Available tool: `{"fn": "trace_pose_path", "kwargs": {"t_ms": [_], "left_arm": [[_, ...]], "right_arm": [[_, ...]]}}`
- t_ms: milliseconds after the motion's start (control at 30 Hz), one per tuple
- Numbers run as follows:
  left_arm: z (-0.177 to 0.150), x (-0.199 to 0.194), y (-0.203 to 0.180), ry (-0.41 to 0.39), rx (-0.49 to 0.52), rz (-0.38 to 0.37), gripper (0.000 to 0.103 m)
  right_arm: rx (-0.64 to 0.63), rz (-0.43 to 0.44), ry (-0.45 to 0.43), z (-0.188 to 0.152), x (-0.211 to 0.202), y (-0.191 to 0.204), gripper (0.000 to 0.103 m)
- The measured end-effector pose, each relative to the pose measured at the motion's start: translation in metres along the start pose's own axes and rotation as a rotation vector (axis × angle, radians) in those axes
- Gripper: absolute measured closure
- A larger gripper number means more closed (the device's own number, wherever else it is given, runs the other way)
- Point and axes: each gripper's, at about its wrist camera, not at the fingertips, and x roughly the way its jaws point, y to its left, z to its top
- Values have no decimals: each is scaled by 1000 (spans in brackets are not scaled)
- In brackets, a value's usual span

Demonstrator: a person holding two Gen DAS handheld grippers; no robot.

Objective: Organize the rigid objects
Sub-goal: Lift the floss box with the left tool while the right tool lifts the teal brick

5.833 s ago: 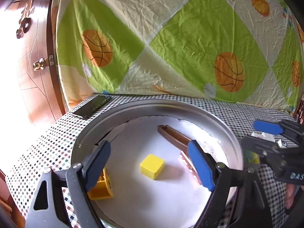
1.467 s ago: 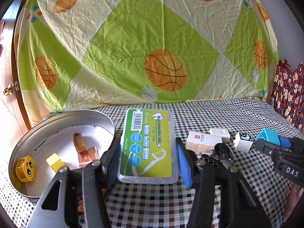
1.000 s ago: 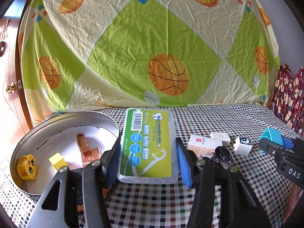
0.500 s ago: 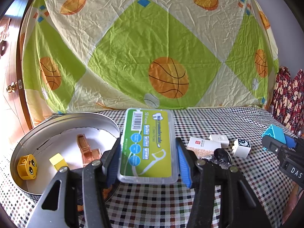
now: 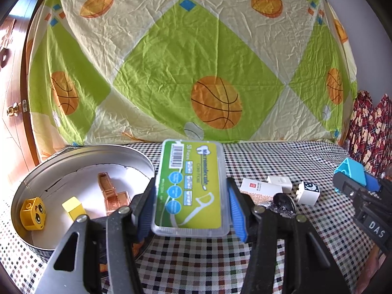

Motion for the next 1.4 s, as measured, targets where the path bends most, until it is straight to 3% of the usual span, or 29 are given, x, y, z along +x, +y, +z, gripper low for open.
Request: {"fn": "trace_pose_path", "kwargs": {"t_ms": [867,1400], "left_arm": [[-5,-18,19,-36,-27,73,50],[-3,-20,22,-41,-41,69,50]], "right_arm": [[-44,104,-74,-1,-6,56,48],[-30,130,-66,-2,-4,67,48]]}}
